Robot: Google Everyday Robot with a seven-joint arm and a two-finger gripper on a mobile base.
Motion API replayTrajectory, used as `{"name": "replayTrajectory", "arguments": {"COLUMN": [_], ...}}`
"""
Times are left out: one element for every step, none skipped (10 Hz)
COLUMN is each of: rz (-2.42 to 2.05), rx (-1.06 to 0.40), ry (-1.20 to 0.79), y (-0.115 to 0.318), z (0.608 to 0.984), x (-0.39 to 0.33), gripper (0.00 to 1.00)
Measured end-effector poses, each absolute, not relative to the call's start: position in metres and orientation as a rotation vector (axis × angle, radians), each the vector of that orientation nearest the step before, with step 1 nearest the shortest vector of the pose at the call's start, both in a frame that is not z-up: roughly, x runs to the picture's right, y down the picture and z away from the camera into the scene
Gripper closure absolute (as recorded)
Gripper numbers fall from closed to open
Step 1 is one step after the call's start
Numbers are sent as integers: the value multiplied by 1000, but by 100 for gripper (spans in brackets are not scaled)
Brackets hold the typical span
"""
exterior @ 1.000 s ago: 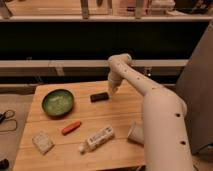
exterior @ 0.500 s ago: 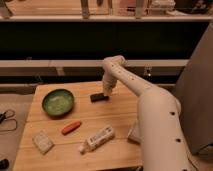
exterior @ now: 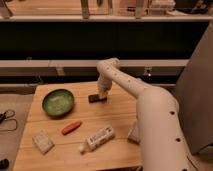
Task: Push the eraser across the table
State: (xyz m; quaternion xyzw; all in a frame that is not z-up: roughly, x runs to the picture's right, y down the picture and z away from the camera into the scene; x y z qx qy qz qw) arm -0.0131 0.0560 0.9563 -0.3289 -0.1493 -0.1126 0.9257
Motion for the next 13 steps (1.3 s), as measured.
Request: {"name": "replayTrajectory", "arguments": {"rz": [-233, -236, -237, -237, -239, -247, -246, -247, -247, -248, -252, -262, -260], "rx": [-674, -673, -675, -676, -678, -680, -679, -678, -678, -679, -681, -680, -679], "ry": [-309, -309, -310, -310, -310, -317, -319, -319, -319, -319, -320, -328, -327], "y": [56, 55, 55, 56, 57, 60, 59, 59, 59, 59, 61, 64, 63], "z": [956, 955, 955, 954, 954, 953, 953, 952, 952, 952, 951, 951, 950], "x": [-14, -13, -14, -14, -14, -19, -20, -20, -20, -20, -21, -27, -27], "gripper": [100, 100, 100, 100, 100, 100, 100, 100, 100, 100, 100, 100, 100]}}
